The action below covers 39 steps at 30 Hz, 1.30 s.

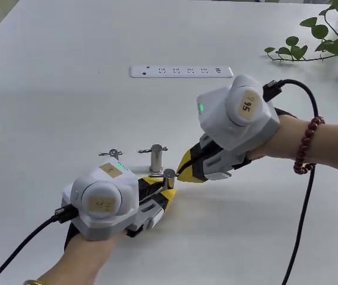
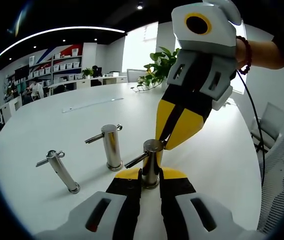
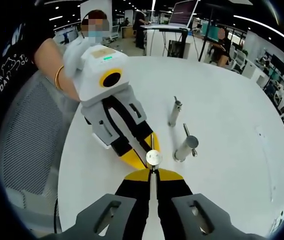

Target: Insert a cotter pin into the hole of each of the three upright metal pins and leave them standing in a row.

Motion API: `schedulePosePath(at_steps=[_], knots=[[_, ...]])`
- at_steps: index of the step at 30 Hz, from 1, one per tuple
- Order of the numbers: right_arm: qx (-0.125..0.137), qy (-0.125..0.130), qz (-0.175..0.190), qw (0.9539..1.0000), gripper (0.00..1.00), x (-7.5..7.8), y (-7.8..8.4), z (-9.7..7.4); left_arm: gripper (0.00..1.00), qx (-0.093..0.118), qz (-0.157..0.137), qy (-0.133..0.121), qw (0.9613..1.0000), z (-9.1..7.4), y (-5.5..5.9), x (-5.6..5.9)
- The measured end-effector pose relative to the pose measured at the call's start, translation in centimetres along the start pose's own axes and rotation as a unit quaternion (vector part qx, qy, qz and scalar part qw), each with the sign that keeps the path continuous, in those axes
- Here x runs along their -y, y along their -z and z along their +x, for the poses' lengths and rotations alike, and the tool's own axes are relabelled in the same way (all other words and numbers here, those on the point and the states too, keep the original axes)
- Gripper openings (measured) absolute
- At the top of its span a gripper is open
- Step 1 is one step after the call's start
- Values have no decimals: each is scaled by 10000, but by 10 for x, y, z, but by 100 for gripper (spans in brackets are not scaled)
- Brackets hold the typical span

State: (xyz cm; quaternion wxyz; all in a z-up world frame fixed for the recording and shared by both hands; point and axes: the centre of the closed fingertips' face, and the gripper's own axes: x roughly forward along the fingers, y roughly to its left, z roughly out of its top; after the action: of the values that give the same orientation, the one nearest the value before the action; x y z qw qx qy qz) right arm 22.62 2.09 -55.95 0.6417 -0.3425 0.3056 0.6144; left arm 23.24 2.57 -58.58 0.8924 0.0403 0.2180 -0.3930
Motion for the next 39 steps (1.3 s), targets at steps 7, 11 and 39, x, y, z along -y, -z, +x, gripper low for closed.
schedulePosePath(at_steps=[7, 11, 39], knots=[[10, 27, 151, 9999, 11, 2, 1, 1, 18, -122, 33, 45, 9999, -4, 5, -4], [227, 21, 385, 9990, 14, 0, -8, 1, 24, -169, 41, 16, 9998, -9, 5, -5], [235, -103, 494, 9984, 9, -3, -16, 17, 52, -107, 103, 105, 9998, -38, -1, -13]])
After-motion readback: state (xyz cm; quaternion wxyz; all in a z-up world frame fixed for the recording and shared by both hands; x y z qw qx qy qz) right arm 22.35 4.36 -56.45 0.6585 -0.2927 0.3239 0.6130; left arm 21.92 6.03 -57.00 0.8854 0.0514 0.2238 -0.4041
